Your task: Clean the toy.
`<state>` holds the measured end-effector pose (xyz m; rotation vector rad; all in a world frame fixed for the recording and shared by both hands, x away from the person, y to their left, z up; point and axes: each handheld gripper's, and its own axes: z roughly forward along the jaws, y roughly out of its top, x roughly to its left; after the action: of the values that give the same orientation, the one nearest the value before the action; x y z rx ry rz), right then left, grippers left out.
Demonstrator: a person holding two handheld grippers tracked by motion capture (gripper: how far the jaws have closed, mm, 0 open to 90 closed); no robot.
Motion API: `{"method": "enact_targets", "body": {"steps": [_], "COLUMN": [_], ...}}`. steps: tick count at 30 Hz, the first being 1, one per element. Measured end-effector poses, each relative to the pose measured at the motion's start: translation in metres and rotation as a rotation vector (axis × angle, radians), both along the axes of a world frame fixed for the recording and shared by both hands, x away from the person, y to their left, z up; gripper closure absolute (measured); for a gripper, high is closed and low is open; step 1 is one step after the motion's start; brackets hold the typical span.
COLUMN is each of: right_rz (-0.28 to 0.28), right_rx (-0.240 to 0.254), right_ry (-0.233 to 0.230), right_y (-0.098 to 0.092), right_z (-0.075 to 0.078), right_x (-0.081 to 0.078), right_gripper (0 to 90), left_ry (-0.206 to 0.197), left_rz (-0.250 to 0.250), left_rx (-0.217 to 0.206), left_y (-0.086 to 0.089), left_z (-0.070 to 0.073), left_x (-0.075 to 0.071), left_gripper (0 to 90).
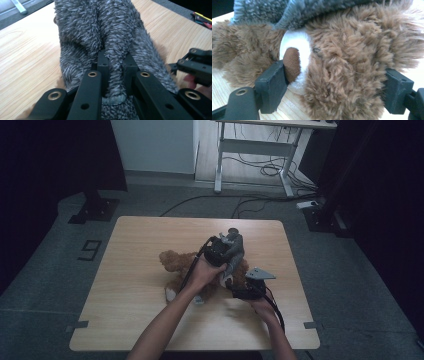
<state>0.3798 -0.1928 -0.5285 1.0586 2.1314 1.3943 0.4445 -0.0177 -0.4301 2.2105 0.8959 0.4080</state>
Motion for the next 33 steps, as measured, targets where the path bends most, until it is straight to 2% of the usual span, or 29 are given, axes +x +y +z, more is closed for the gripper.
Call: {"method": "enact_targets", "body": {"steps": [3,5,9,15,18,21,29,33], "right_rz": [0.0,0.001,0.002,-0.009,-0.013,-0.024,-0.074,-0.105], "right_rx": [-0.008,-0.008,-0.007,-0.012,-0.014,-0.016,-0.029,-0.034], "right_ry": [-0.004,-0.003,-0.004,-0.007,-0.006,-0.009,-0.034,-0.058], "right_y": [0.001,0.001,0.0,0.001,0.001,0.001,0.001,0.002], "right_z": [0.001,0.001,0.0,0.0,0.0,0.0,-0.002,-0.002], "right_x": [-0.001,-0.001,0.0,0.0,0.0,0.001,0.01,0.016], "right_gripper": [19.1,19.2,19.2,19.4,19.5,19.7,21.2,22.5], "left_ry": [-0.016,-0.009,-0.001,-0.004,0.004,0.009,-0.006,-0.001], "left_rz": [0.023,0.043,0.087,0.136,0.166,0.179,0.187,0.199], "left_rx": [0.037,0.052,0.031,0.009,-0.018,-0.031,-0.021,-0.033], "left_y": [0.012,0.027,0.059,0.093,0.108,0.113,0.1,0.099], "left_z": [-0.001,-0.003,-0.002,0.002,0.003,0.004,0.003,0.003], "left_x": [-0.003,-0.003,-0.005,-0.007,-0.005,-0.003,0.008,0.015], "left_gripper": [80.6,80.6,80.4,80.2,79.8,79.8,79.7,79.6]}}
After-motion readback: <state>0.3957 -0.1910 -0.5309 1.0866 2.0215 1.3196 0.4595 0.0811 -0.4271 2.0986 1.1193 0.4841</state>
